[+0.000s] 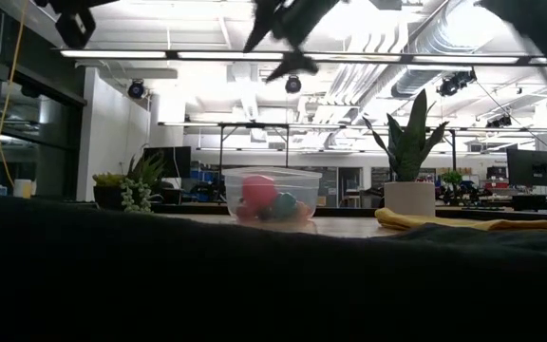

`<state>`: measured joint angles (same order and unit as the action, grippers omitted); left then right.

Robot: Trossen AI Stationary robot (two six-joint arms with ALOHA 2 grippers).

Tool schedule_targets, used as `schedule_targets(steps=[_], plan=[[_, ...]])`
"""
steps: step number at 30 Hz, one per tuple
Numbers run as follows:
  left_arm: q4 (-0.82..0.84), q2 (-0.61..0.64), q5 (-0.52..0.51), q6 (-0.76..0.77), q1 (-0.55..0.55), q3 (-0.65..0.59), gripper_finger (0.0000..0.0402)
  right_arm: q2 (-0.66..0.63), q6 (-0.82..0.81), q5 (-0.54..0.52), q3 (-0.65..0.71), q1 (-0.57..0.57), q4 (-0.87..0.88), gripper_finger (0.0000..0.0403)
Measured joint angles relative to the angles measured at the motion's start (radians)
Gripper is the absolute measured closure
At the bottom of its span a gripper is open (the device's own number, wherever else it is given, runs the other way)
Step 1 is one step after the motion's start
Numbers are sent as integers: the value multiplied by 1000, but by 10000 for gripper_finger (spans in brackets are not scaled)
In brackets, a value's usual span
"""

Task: Pick and placing Produce into tupperware
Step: Return to Home Position

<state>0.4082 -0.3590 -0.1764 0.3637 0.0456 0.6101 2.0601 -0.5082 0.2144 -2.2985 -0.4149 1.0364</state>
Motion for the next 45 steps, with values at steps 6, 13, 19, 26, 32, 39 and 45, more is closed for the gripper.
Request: schedule_targets(steps=[6,13,19,26,32,39,45], plan=[[-1,57,12,-26,0,-5,401,-277,-13,-101,148,2,27,151],[5,63,56,-91,0,-5,401,-526,89,-118,265,101,35,357],[14,62,55,-94,0,-6,401,-710,73,-257,449,246,30,385],[3,68,51,13,0,-97,401,-945,-27,-341,831,348,-104,401],[-61,68,49,62,0,-163,401,-1141,-125,-276,1108,352,-213,402],[-66,68,43,-13,0,-164,401,-1334,-119,-174,1276,352,-311,403],[-63,68,27,-108,0,-164,402,-1431,-163,-122,1309,352,-310,403]])
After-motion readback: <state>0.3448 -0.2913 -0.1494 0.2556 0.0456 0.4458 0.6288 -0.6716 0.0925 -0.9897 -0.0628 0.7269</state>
